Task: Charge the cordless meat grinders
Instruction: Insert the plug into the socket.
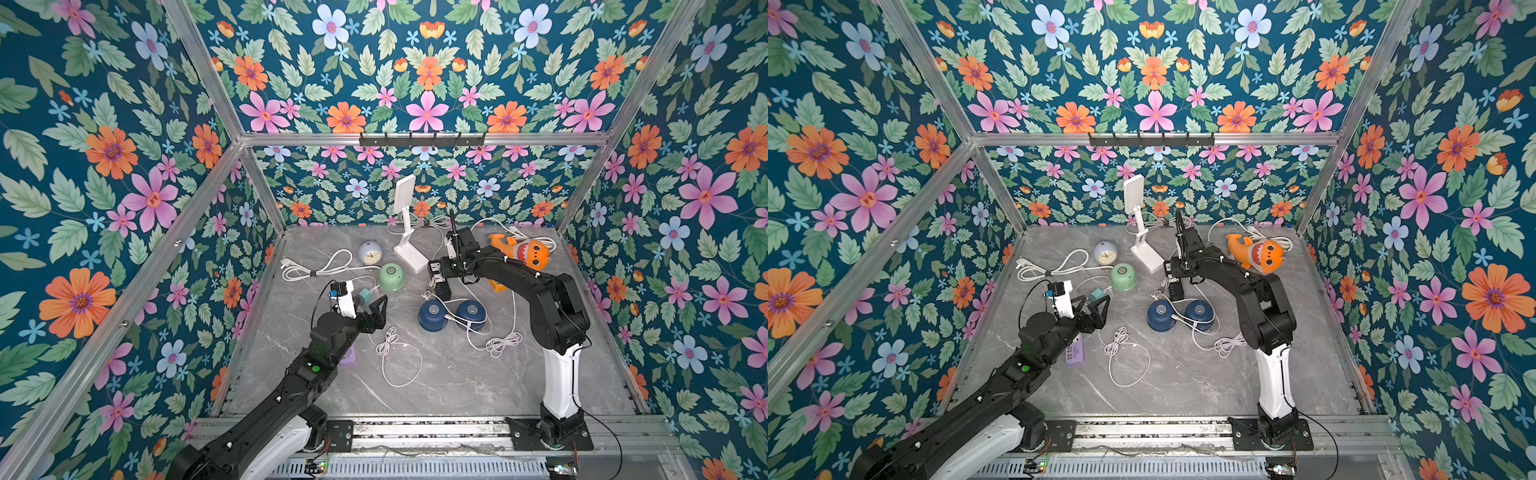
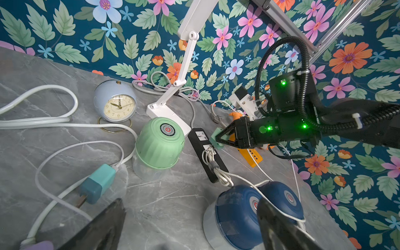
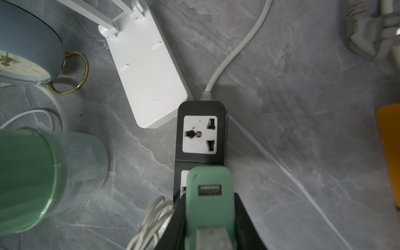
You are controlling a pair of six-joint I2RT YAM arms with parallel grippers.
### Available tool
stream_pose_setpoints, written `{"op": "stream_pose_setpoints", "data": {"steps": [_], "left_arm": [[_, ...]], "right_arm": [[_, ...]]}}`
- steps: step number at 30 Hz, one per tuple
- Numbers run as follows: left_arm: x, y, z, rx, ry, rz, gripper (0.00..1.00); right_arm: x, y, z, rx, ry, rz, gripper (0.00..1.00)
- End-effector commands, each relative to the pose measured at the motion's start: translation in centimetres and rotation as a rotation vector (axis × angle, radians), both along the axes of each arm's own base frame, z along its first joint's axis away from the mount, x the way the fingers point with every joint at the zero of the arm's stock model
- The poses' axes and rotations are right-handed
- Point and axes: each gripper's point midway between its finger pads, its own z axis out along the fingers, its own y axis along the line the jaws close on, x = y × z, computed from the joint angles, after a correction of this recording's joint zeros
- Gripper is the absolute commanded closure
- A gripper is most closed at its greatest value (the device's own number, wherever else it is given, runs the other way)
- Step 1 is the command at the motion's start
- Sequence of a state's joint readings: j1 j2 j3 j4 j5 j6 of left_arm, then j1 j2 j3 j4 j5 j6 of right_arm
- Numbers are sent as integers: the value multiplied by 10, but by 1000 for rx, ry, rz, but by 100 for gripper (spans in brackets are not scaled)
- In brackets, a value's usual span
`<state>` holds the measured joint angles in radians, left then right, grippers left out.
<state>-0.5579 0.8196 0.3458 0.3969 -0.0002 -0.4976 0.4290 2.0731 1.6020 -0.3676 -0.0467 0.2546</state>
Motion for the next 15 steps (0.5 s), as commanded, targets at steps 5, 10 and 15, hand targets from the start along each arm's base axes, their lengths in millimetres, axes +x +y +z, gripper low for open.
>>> {"op": "stream_pose_setpoints", "data": {"steps": [5,10,15], "left_arm": [[4,-3,6,-26,-21,2,4],[4,-2,5,-27,-17,6,4],[4,-1,3,-28,-11,10,4]], "right_arm": [[4,-1,-6,-7,-9,-30,100],[-3,-5,-8,-25,-9,-29,100],[-11,-7,-16,-38,-2,-28,100]]}}
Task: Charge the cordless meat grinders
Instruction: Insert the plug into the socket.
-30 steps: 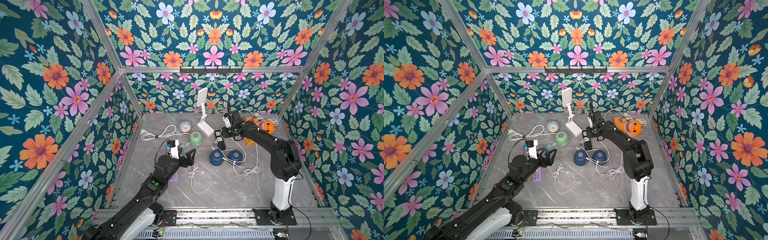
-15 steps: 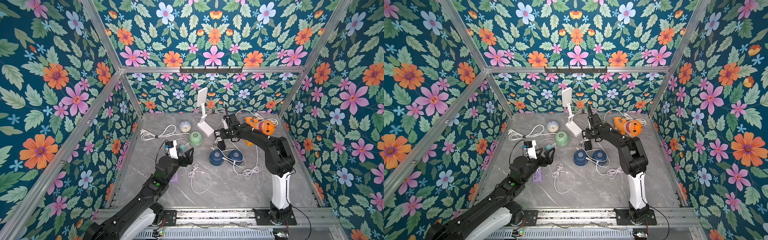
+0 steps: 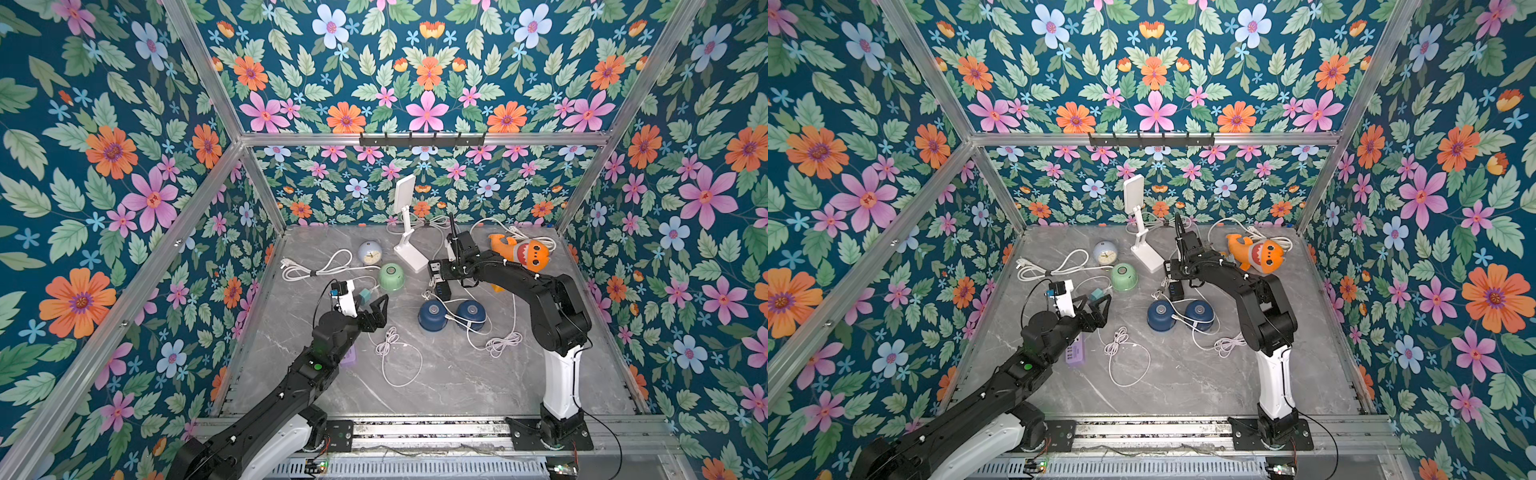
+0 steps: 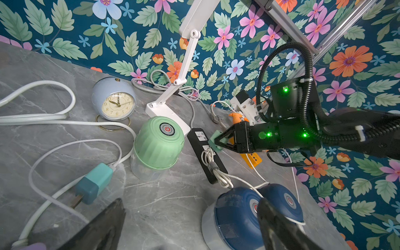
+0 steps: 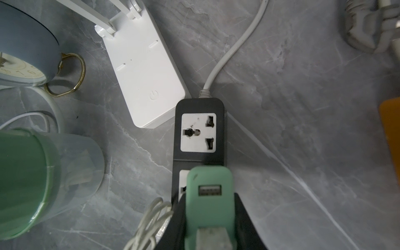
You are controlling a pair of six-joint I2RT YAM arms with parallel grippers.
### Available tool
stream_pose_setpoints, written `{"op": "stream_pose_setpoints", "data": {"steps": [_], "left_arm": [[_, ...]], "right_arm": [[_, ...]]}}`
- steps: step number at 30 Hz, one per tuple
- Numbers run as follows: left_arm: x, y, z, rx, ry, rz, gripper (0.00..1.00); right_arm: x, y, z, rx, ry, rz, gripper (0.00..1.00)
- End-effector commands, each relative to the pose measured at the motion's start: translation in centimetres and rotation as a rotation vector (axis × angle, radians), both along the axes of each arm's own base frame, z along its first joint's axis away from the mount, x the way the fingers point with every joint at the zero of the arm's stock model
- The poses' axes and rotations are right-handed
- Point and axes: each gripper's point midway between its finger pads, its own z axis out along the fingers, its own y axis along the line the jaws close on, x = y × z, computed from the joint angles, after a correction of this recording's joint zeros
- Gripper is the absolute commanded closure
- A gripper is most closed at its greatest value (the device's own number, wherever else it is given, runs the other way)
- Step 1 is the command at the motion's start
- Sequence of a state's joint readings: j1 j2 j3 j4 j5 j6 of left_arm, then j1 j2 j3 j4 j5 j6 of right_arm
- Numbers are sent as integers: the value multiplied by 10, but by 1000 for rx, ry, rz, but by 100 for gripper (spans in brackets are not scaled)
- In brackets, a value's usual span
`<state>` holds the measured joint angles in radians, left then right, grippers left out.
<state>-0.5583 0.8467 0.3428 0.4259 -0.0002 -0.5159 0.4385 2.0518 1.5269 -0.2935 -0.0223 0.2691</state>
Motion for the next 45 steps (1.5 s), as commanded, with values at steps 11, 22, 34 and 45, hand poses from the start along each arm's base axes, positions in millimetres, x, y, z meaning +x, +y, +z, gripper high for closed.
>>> {"op": "stream_pose_setpoints", "data": {"steps": [11,22,34,45], "left_arm": [[3,5,5,-14,-7,34,4],[5,4,5,-13,-1,38,5],[5,6,7,-21,9,50,5],[11,4,7,-25,43,65,6]], "right_arm": [[-19,-2,-39,-118,112,-29,100],[-40,-7,-57,-188,163,-32,100],[-51,-13,-73,-247,235,4,100],[-48,-38,-65,-284,232,-43,100]]}}
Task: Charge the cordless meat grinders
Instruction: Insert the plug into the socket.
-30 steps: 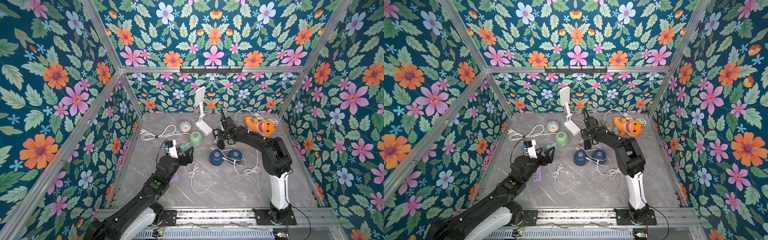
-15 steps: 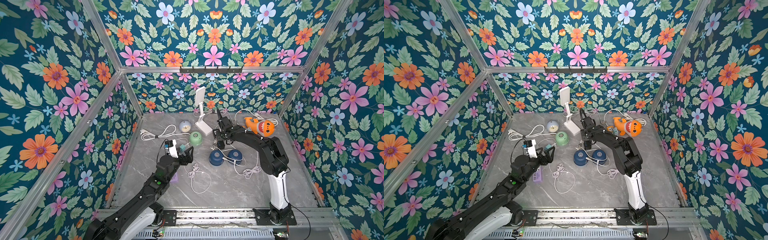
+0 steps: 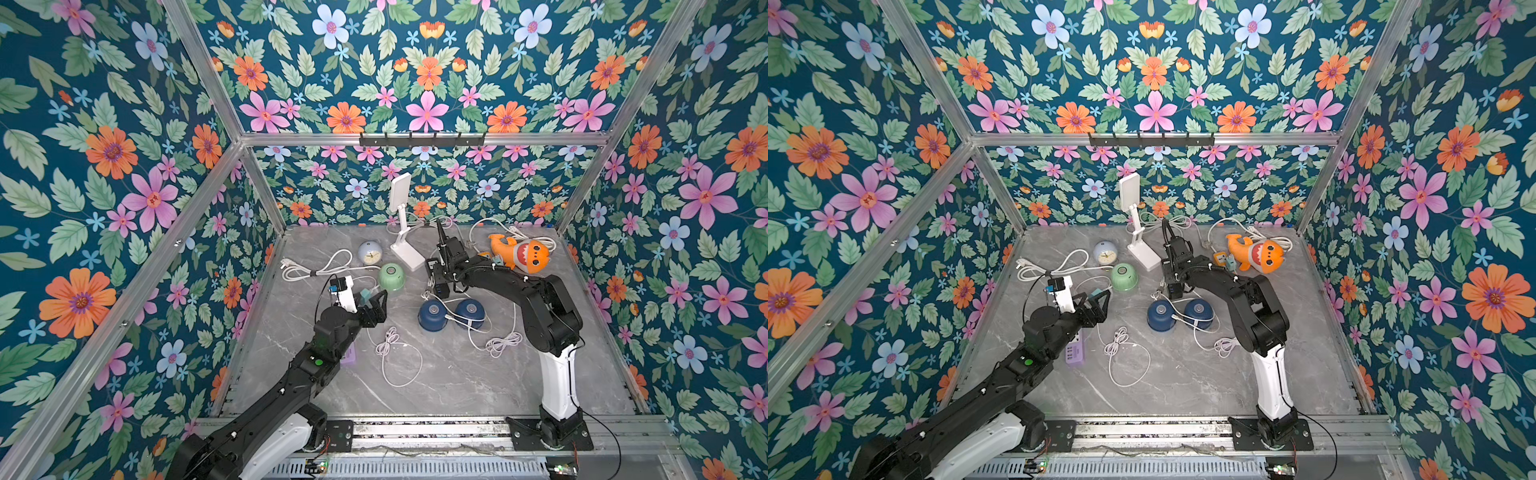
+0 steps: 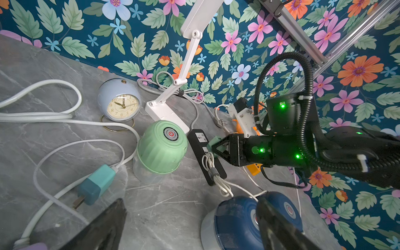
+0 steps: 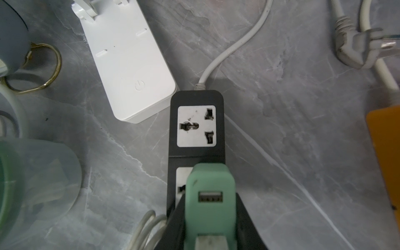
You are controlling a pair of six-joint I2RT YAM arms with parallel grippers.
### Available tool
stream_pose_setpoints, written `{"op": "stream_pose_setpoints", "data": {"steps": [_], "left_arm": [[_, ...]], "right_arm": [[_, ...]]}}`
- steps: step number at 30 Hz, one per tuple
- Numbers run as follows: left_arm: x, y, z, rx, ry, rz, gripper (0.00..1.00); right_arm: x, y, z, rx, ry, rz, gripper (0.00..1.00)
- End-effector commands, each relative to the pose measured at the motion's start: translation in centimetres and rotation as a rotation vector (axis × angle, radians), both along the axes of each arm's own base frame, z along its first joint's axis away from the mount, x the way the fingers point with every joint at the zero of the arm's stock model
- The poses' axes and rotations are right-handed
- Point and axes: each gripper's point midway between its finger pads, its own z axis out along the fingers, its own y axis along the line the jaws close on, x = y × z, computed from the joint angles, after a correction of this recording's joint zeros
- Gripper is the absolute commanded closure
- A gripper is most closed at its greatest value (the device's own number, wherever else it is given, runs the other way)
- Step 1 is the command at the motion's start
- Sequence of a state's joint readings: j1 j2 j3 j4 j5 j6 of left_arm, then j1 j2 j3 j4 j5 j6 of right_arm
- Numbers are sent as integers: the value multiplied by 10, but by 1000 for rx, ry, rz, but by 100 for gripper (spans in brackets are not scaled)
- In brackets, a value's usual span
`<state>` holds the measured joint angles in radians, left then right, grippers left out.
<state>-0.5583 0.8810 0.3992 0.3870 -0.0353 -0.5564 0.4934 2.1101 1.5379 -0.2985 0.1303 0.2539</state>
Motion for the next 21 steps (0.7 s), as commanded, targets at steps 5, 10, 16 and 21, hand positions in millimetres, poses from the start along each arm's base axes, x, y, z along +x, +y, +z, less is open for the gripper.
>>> {"op": "stream_pose_setpoints", "data": {"steps": [5,10,16,21], "left_arm": [[8,15,-4,34,55,106,7],[13,18,-12,62,101,136,6],[15,16,-16,50,116,132,6],[12,19,-14,54,119,141,6]], "right_arm": [[-32,-86,-25,-132,239,-159,100],[-24,-120,-9,-123,212,-234,100],[-19,-115,-14,-109,238,-221,100],[-22,-108,-27,-63,277,-232,100]]}}
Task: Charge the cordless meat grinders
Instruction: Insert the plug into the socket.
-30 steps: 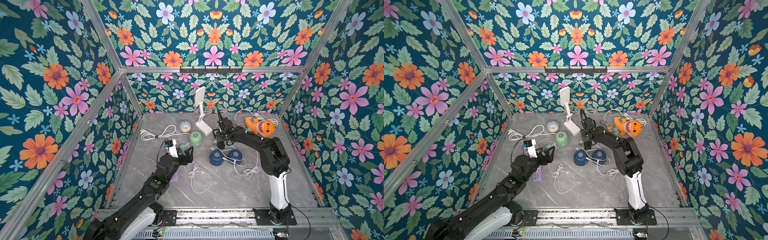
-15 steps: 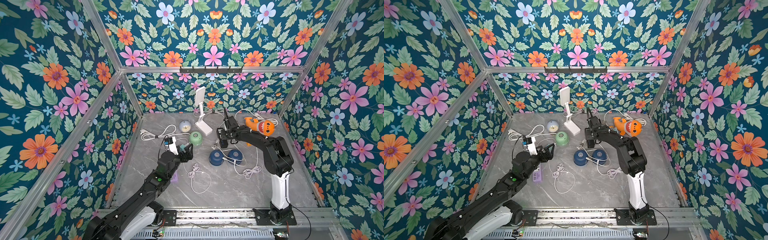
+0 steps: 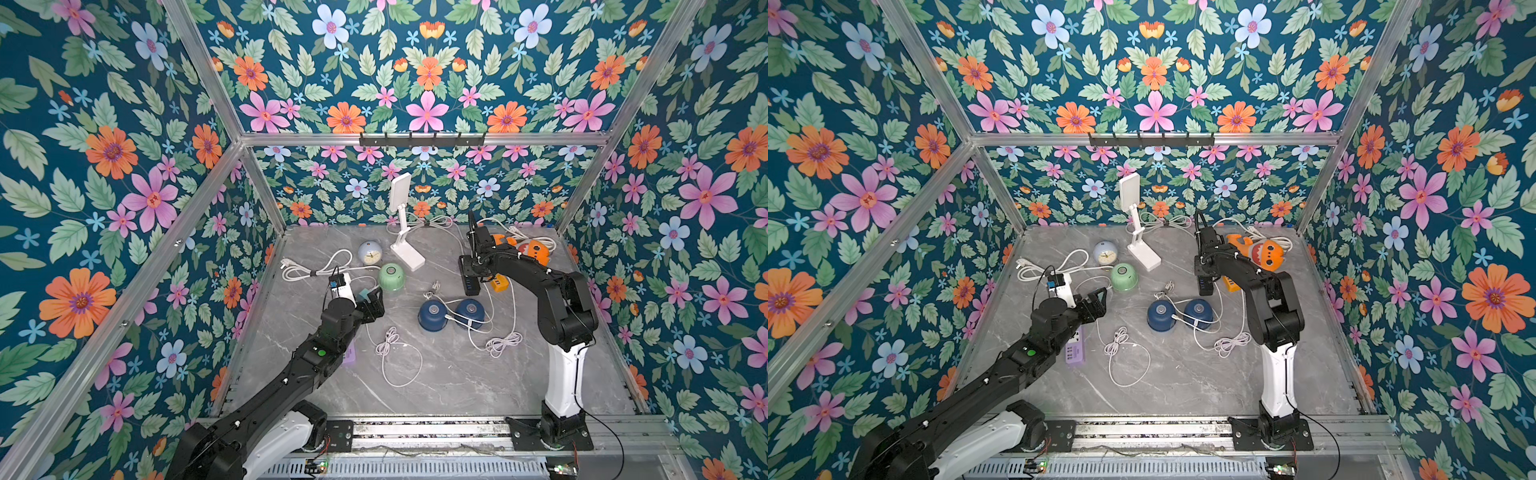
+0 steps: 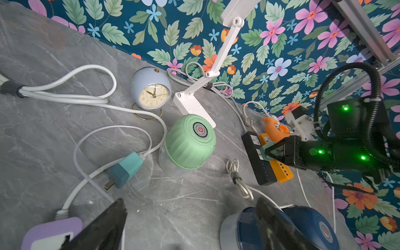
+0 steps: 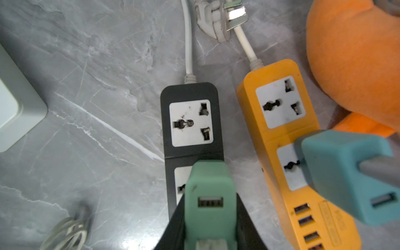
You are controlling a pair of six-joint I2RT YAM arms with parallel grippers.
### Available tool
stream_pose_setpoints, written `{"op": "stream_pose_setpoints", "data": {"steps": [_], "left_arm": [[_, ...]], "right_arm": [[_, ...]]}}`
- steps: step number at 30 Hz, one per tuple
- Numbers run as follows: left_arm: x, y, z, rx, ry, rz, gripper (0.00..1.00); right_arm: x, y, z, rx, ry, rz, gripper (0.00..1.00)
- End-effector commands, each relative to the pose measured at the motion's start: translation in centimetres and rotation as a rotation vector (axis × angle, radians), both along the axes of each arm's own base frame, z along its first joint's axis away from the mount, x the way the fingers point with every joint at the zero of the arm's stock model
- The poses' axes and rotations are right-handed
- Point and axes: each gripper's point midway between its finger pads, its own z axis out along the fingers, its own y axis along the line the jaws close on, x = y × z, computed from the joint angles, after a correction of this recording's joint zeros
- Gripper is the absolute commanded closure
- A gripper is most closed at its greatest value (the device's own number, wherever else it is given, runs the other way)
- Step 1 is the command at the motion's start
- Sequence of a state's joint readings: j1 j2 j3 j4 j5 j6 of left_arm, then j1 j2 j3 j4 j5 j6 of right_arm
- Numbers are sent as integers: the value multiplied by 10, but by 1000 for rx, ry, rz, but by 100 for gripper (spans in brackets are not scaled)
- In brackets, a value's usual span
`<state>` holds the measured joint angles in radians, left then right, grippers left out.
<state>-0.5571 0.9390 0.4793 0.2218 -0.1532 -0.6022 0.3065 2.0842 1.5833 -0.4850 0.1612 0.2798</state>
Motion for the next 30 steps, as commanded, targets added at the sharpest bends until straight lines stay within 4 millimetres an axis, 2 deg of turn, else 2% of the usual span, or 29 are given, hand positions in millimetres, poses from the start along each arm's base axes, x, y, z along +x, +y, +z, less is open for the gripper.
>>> {"op": "stream_pose_setpoints", "data": {"steps": [1,5,8,9,14,17,25,30], "left_arm": [[-1,4,3,0,0,17,6],[-3,6,4,6,3,19,6],[-4,7,5,5,10,20,5],[-4,8,5,5,12,24,5],[-6,7,7,-12,15,15,5],[-8,7,6,-16,20,12,4],[-11,15,-7,25,121,47,0],[-9,18,-25,56,243,43,0]], "right_arm": [[-37,-2,-36,18,184,-19,100],[-42,-1,-39,40,185,-37,100],[-40,-1,-26,62,159,-42,100],[-38,-1,-17,71,144,-45,97],[-26,-4,22,102,66,-58,54],[-18,-3,45,115,22,-46,41],[-16,4,73,147,-5,-14,33],[-22,1,106,158,-78,-5,34]]}}
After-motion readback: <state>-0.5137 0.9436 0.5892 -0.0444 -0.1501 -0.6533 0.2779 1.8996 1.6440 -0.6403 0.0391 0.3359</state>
